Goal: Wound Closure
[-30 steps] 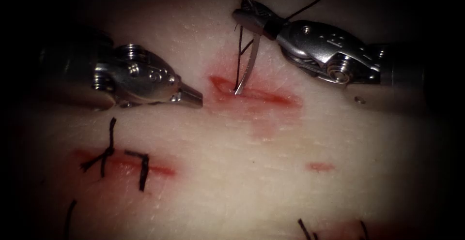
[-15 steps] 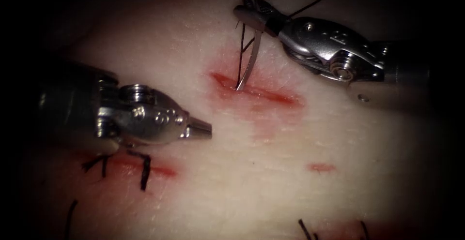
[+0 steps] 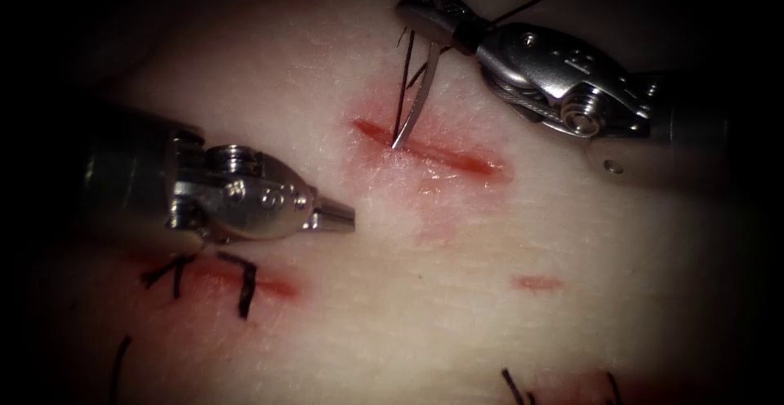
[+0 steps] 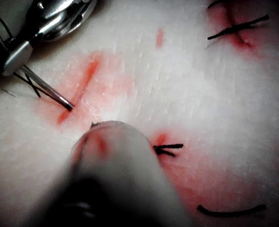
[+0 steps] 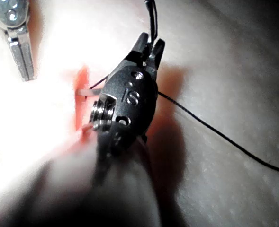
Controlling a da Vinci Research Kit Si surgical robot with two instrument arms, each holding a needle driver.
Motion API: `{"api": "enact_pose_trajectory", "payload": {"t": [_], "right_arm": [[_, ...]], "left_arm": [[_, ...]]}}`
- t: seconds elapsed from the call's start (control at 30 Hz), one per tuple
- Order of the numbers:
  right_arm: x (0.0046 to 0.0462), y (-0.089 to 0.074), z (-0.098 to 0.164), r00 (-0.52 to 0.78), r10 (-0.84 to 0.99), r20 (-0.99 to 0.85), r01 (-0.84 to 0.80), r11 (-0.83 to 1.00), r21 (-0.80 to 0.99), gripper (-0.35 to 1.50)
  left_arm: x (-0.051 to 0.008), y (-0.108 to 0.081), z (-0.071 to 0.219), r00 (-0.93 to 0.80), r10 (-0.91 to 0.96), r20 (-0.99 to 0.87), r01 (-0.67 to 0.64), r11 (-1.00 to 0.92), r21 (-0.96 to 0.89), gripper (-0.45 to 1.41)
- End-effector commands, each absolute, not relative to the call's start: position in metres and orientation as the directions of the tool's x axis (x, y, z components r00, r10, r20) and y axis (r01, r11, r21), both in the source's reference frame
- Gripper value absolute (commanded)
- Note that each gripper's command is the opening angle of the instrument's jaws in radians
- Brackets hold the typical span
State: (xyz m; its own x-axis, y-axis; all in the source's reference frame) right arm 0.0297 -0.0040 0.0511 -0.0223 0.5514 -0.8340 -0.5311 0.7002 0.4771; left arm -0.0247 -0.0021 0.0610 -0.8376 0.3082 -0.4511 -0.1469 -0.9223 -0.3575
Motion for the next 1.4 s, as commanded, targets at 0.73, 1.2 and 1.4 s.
{"api": "enact_pose_trajectory", "payload": {"t": [0.73, 1.2, 1.4], "right_arm": [[0.0308, -0.0043, 0.0520, -0.077, 0.716, -0.694, -0.479, 0.584, 0.655, -0.35], [0.0311, -0.0045, 0.0518, -0.109, 0.757, -0.644, -0.443, 0.543, 0.713, -0.35], [0.0312, -0.0045, 0.0518, -0.133, 0.777, -0.616, -0.426, 0.516, 0.743, -0.35]], "left_arm": [[-0.0247, -0.0029, 0.0615, -0.837, 0.304, -0.455, -0.139, -0.922, -0.360, -0.21], [-0.0241, -0.0032, 0.0614, -0.837, 0.299, -0.458, -0.133, -0.924, -0.360, -0.27], [-0.0242, -0.0034, 0.0617, -0.838, 0.299, -0.457, -0.136, -0.925, -0.355, -0.27]]}}
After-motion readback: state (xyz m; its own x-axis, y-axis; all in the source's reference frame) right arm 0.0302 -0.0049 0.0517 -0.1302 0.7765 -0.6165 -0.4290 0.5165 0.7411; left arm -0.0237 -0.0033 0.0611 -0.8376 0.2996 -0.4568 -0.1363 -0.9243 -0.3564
